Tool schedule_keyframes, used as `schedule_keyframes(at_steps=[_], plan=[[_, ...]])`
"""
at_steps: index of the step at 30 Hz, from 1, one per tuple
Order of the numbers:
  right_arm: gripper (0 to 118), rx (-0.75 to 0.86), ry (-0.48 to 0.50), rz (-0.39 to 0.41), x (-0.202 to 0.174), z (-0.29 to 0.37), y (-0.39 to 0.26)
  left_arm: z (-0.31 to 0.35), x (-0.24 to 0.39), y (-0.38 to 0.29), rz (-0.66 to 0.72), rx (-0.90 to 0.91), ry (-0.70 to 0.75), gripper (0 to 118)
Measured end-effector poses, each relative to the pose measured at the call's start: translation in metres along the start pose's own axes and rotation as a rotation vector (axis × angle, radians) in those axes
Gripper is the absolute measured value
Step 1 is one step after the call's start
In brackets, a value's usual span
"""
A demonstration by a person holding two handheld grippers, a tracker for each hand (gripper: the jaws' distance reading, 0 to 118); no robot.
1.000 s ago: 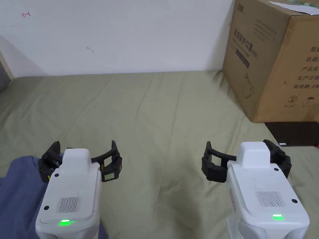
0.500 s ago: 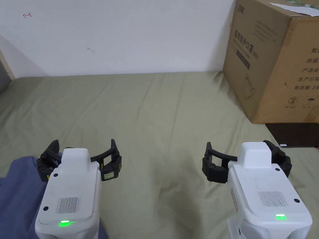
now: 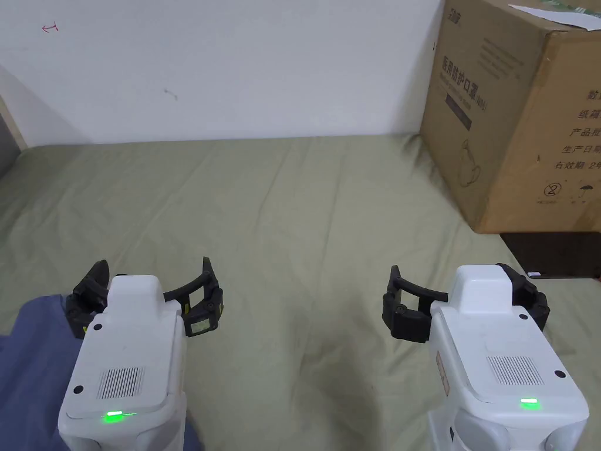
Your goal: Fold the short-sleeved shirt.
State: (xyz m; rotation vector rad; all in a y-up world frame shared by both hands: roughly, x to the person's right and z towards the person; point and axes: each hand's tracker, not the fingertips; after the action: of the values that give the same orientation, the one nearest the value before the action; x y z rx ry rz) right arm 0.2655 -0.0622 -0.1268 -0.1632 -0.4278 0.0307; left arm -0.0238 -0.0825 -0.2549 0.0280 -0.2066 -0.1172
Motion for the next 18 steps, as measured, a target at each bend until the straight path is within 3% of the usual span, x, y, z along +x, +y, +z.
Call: schedule_keyframes(at_steps=[1, 3, 4, 5, 6, 7, 14, 18], plan=[[114, -0.009, -0.004, -0.01, 0.001, 0.0, 0.001, 0.0, -0.001, 0.001, 0.004, 0.0, -0.005, 104], [104, -0.019, -0.001, -0.033, 0.002, 0.0, 0.002, 0.0, -0.001, 0.002, 0.01, -0.01, -0.015, 61], [88, -0.018, 0.002, -0.04, 0.003, 0.001, 0.003, -0.002, 0.0, 0.002, 0.01, -0.023, -0.013, 33], [51, -0.021, 0.0, -0.045, 0.004, 0.001, 0.004, -0.004, 0.0, 0.002, 0.013, -0.036, -0.008, 8], [19, -0.024, -0.004, -0.047, 0.004, 0.001, 0.005, -0.005, 0.0, 0.003, 0.02, -0.045, -0.014, 1], [0, -0.025, -0.01, -0.048, 0.004, 0.0, 0.005, -0.004, 0.0, 0.004, 0.026, -0.051, -0.011, 0], [0, -0.019, -0.002, -0.016, 0.007, -0.004, 0.006, -0.005, -0.007, 0.003, 0.028, -0.081, -0.011, 0], [0, -0.011, 0.04, -0.009, -0.009, -0.01, 0.009, 0.0, -0.028, 0.003, 0.04, -0.091, 0.037, 0]])
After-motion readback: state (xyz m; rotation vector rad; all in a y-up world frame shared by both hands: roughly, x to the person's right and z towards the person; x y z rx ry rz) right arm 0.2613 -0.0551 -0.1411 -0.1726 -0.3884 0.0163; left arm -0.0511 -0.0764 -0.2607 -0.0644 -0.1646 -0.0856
